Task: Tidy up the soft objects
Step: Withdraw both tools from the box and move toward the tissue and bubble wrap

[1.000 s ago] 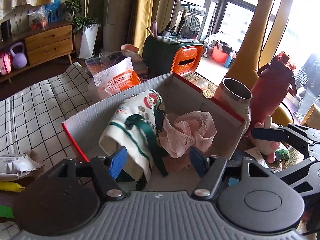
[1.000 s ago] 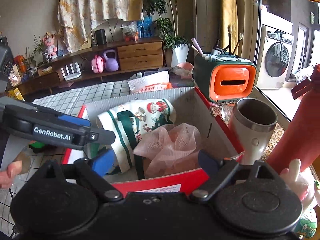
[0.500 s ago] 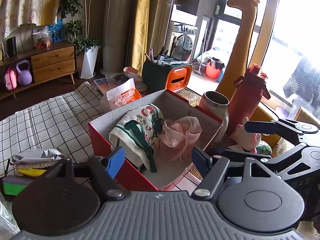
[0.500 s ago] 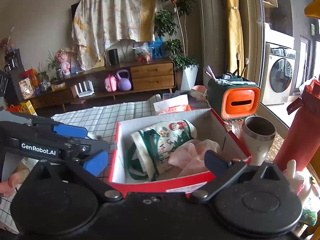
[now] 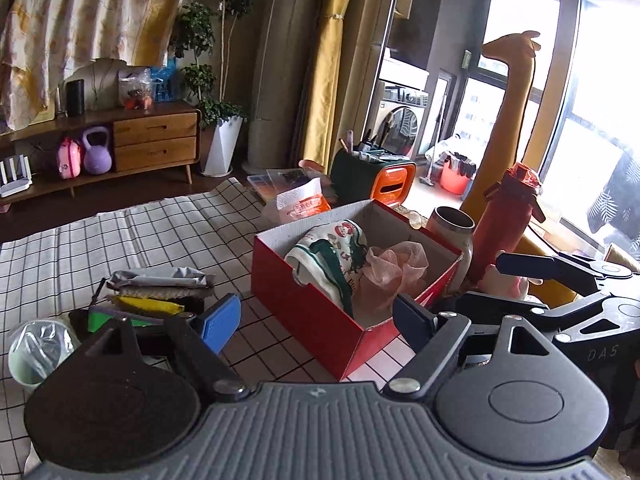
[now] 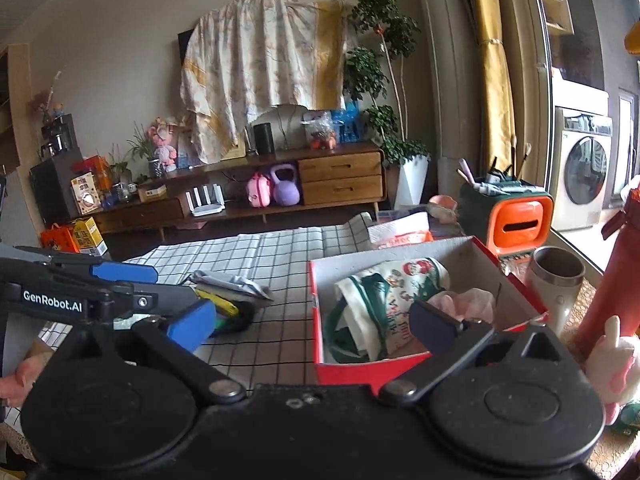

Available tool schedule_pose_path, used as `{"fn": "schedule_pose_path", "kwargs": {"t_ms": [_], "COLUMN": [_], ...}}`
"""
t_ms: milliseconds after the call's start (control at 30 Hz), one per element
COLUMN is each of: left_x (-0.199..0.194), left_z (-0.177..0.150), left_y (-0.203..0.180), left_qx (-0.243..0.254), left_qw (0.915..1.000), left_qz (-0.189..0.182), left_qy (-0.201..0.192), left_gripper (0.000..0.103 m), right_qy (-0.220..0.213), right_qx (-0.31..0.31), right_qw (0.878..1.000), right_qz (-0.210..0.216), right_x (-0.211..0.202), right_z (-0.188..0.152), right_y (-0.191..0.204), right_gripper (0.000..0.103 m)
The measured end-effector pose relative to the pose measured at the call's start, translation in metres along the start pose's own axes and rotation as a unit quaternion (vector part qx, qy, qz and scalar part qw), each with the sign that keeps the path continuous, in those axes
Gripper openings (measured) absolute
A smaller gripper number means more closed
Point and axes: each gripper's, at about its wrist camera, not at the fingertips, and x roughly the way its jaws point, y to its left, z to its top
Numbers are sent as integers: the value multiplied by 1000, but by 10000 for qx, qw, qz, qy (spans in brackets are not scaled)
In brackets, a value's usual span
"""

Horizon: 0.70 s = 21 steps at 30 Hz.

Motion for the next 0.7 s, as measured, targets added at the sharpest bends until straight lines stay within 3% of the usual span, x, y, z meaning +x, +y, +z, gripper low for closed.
{"fn": "schedule_pose_path", "kwargs": {"t_ms": [133, 333, 700], "left_x": [-25, -55, -98], "left_z": [-12, -34, -78], "left_y": [17, 40, 90], "left_qx": [-80, -318, -688], "left_qw": [9995, 9974, 9885], "left_qz": [252, 560, 1193], "left_qy": [-162, -313, -621], "left_gripper": [95, 101, 103], "right_qy": [-83, -114, 73], "right_qx": [-101, -1, 102], "right_qw": [9998, 9993, 9981], "right_qz": [130, 357, 610], "right_x": [-1, 3, 18], "right_z": [-5, -14, -33], "right_y": [21, 45, 87], "right_gripper": [103, 103, 103]}}
